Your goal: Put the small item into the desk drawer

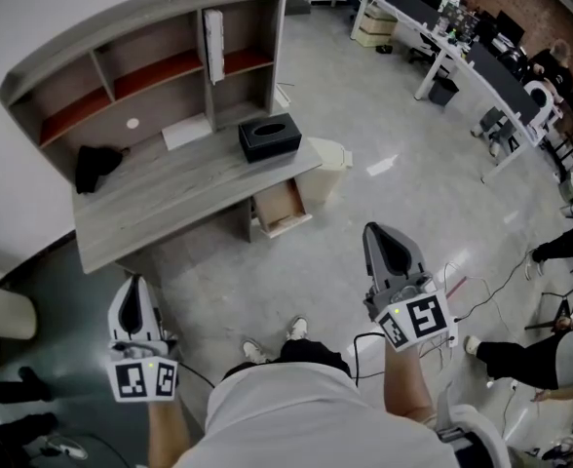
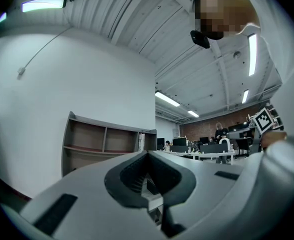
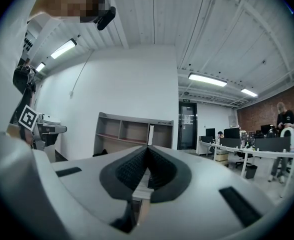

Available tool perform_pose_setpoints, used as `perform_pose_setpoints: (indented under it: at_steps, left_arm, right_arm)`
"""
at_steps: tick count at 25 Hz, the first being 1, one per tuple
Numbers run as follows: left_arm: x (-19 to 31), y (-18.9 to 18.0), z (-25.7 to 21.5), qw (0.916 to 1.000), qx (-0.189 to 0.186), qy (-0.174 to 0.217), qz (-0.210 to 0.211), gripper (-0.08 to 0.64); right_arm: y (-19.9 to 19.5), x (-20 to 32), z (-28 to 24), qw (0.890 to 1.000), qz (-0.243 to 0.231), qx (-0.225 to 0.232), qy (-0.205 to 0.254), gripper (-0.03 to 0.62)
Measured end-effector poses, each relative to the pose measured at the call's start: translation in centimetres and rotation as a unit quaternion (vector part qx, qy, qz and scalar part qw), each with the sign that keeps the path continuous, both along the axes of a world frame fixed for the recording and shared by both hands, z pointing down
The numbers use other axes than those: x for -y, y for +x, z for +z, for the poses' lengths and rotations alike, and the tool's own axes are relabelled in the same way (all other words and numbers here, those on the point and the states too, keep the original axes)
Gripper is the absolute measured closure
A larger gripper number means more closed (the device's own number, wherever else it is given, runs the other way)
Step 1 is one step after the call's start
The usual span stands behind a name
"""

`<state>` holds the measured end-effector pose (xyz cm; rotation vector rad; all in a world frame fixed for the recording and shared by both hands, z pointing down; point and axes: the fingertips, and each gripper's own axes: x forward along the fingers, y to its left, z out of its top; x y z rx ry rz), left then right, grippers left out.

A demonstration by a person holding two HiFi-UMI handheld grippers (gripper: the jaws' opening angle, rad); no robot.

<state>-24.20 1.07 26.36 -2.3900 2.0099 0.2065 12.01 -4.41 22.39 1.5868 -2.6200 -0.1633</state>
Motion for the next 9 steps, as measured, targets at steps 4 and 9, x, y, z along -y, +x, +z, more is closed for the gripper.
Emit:
perform_pose_setpoints:
  at_steps: [4, 9]
  left_arm:
    - [-0.2, -0.5, 0.3, 1.0000, -0.002, -0.002, 0.004, 0.541]
    - [-0.7, -1.2, 1.0, 0.9999, -0.004, -0.008, 0.007, 0.542]
  right_arm:
    - [-0.6, -0.5, 0.2, 1.000, 0.002, -0.003, -0.002, 0.571]
    - [-1.5, -0.9, 0.2, 1.000, 0.003, -0.002, 0.000, 0.571]
